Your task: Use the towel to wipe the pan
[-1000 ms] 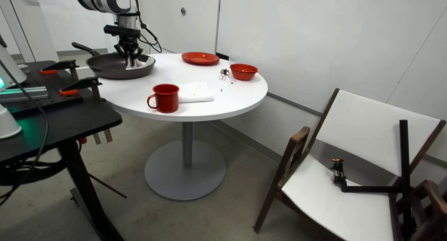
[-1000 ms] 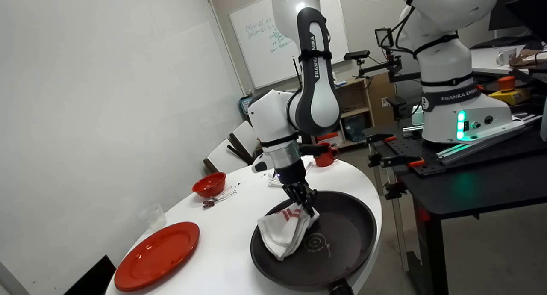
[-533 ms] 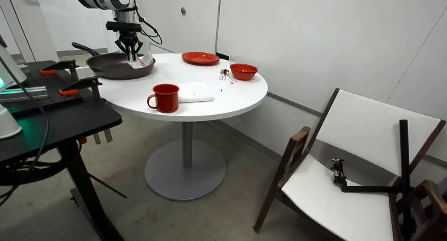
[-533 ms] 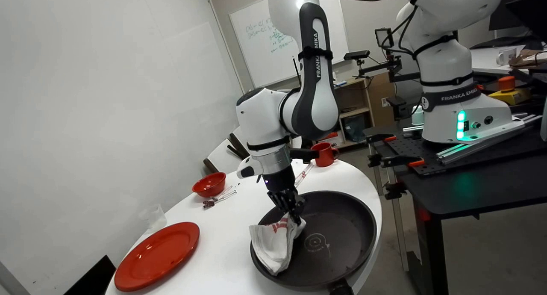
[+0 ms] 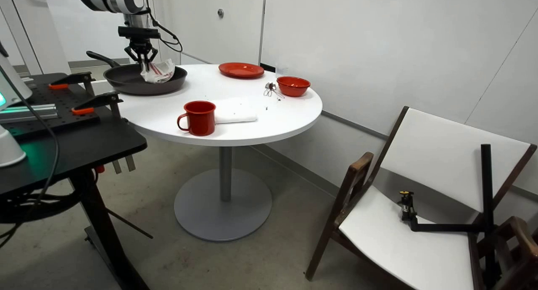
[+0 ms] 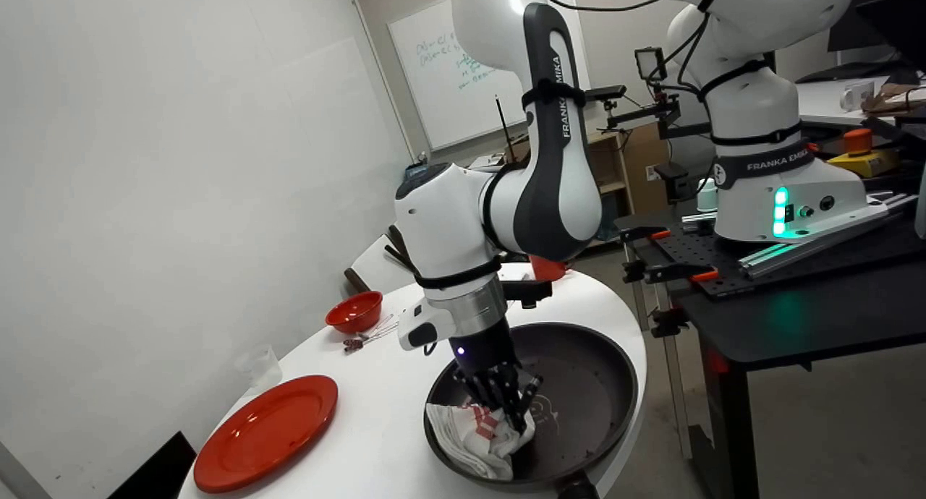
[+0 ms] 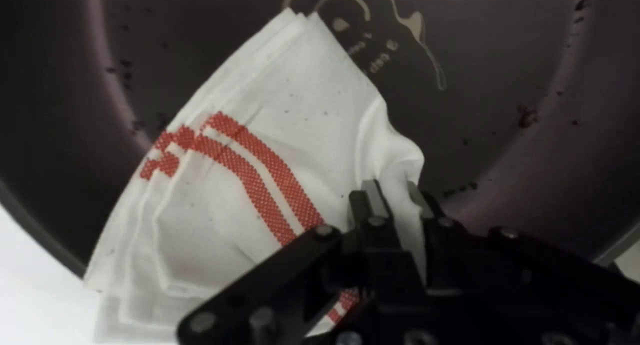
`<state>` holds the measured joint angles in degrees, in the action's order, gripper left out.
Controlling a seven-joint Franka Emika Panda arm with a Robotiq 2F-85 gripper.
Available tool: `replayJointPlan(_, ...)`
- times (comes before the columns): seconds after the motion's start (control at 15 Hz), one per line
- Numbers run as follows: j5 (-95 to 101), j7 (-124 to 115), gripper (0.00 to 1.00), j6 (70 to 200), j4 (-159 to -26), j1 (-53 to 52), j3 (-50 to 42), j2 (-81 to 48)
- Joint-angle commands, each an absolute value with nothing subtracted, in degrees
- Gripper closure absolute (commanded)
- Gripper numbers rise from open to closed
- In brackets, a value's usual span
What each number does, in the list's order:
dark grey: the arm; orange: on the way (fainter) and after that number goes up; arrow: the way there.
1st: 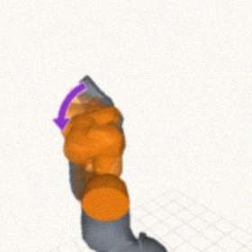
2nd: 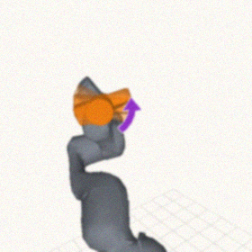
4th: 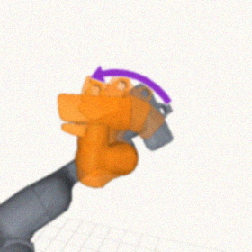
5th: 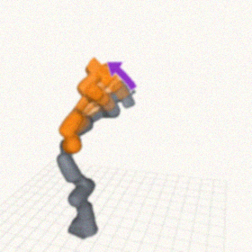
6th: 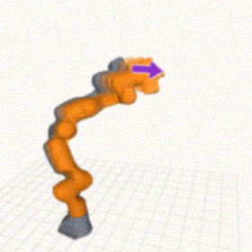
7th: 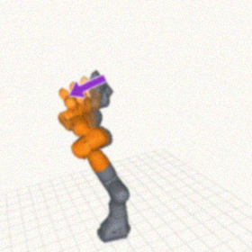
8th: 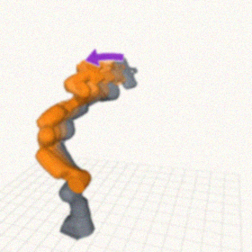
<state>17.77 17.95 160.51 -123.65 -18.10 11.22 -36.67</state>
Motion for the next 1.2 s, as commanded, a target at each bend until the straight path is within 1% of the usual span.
replayJointPlan(0.0, 17.79, 21.98, 0.96, 159.22, -122.58, -16.79, 16.16, -39.46)
replayJointPlan(0.47, 16.61, 28.12, 0.96, 160.82, -127.05, -10.52, 21.42, -41.66)
replayJointPlan(0.73, 16.57, 31.19, 0.96, 160.33, -126.9, -7.03, 23.26, -42.17)
replayJointPlan(1.13, 16.91, 33.08, 0.96, 157.74, -124.27, -6.63, 23.75, -43.0)
